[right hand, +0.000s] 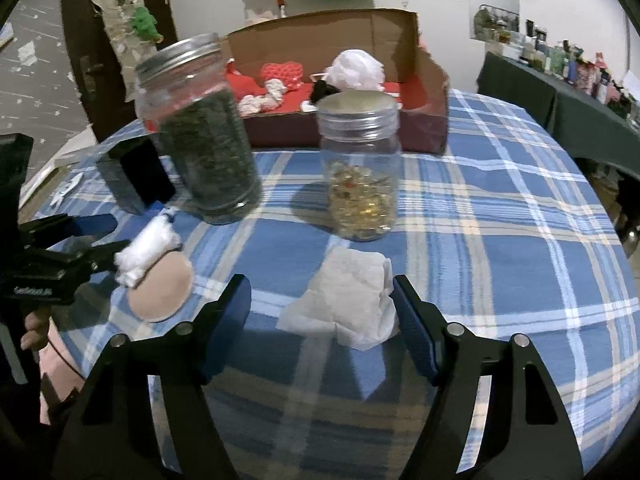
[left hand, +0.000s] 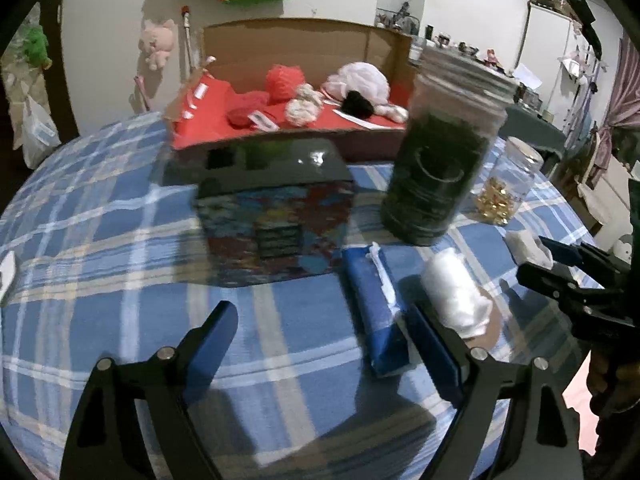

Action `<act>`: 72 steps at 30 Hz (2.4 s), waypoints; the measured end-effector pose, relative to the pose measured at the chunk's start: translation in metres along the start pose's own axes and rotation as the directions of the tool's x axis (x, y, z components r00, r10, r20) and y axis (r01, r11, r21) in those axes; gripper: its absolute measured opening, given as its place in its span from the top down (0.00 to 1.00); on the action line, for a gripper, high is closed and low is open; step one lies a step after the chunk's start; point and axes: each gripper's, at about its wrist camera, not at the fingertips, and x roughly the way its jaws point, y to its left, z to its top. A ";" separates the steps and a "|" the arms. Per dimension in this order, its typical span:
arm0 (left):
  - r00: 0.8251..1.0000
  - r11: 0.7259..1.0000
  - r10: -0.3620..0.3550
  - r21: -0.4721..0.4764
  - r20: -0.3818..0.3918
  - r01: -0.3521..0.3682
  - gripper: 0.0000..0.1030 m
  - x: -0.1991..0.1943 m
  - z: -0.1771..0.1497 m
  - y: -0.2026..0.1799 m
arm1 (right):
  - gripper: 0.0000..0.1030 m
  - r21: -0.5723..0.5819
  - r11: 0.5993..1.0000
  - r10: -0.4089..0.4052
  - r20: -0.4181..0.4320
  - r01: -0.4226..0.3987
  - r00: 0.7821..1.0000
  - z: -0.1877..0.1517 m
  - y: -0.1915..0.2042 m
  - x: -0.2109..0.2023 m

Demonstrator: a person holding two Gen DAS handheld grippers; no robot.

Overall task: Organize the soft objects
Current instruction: 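Grasp the blue cloth item with the left tool while the right tool grasps the white tissue, then lift and carry the blue item and white tissue toward the red box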

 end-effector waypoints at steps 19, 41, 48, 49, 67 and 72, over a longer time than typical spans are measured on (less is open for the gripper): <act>0.990 0.990 -0.142 0.006 -0.009 0.142 0.68 0.009 0.001 -0.019 | 0.64 -0.026 0.999 -0.023 0.016 0.023 1.000 -0.004 0.003 -0.001; 0.976 0.977 -0.215 0.025 0.037 0.214 0.84 -0.024 0.009 -0.026 | 0.79 -0.101 0.992 0.080 0.098 -0.070 0.992 0.016 0.038 -0.026; 0.976 0.976 -0.215 0.025 0.036 0.214 0.84 -0.025 0.008 -0.027 | 0.79 -0.099 0.993 0.081 0.093 -0.071 0.992 0.016 0.037 -0.024; 0.976 0.977 -0.214 0.023 0.035 0.213 0.84 -0.025 0.007 -0.026 | 0.79 -0.097 0.993 0.079 0.091 -0.070 0.993 0.015 0.036 -0.024; 0.996 0.994 -0.079 -0.078 0.038 0.082 0.84 -0.046 -0.016 0.045 | 0.79 -0.020 1.000 0.000 0.062 0.001 0.998 0.003 -0.014 -0.032; 0.998 0.995 -0.044 -0.087 0.047 0.048 0.84 -0.050 -0.013 0.064 | 0.79 -0.010 1.000 -0.014 0.052 0.015 0.999 0.008 -0.030 -0.031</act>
